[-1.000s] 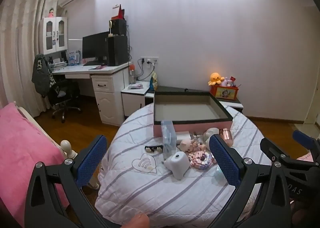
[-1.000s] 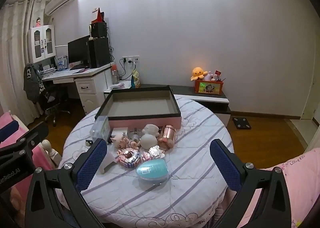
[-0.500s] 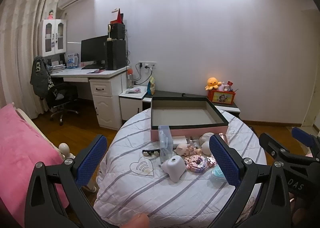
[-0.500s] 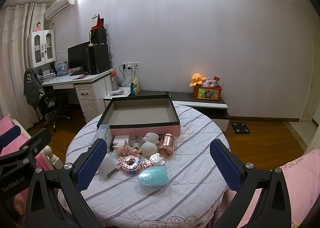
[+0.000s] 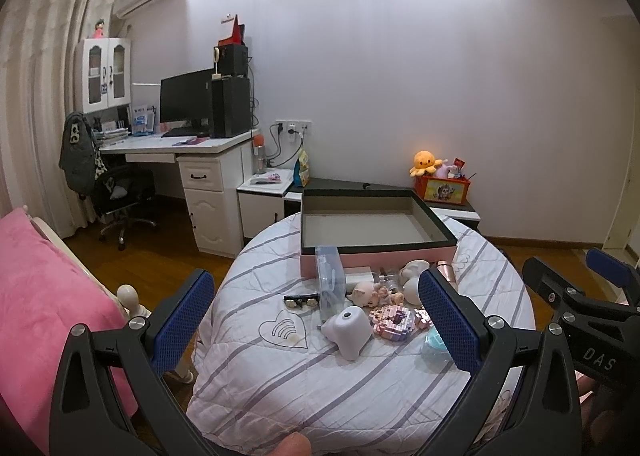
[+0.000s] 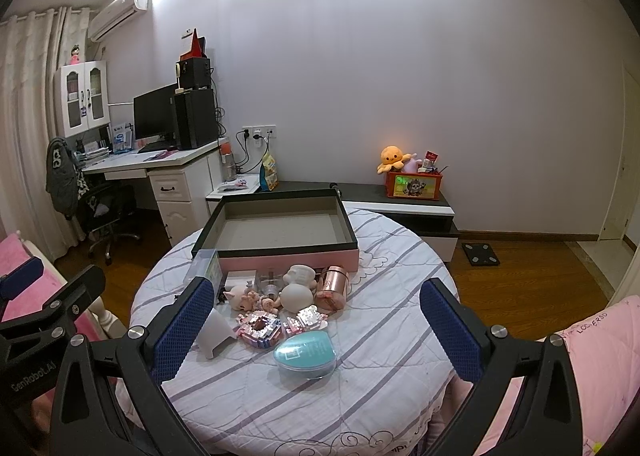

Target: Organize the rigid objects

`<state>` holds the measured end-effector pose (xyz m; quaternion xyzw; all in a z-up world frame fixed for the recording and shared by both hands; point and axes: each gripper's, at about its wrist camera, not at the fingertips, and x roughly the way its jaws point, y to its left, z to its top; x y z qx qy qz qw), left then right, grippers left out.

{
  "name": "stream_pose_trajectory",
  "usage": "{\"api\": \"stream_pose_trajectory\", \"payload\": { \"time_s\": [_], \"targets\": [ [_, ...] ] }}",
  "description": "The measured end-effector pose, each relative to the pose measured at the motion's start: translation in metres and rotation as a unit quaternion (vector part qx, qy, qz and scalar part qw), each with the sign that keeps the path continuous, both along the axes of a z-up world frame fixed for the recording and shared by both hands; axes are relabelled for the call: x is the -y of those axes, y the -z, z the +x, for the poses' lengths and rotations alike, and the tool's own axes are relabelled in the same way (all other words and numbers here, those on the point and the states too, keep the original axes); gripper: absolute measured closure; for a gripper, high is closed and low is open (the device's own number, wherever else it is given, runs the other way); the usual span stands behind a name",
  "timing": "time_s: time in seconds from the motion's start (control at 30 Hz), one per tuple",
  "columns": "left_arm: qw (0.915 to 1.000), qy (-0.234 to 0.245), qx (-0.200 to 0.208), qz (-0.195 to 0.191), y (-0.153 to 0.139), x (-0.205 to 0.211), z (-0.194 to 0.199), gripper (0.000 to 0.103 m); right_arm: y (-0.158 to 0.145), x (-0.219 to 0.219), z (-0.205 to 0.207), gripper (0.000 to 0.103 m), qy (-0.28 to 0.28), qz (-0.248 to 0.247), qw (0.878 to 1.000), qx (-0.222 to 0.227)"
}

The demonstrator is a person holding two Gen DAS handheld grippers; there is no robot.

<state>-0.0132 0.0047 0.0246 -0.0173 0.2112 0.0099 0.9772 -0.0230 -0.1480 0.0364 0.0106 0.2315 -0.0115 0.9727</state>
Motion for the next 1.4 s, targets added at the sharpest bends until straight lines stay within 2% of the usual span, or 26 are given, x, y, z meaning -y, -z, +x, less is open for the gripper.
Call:
{"api": "stream_pose_trajectory", "payload": {
  "time_s": [1.4],
  "targets": [
    [0.9998,0.013,0.014,-0.008,-0.0052,0.0016,-0.0065,0.0,-0.0028,0.0019,-0.002,0.0,0.006,0.002,1.0,0.006]
  ]
}}
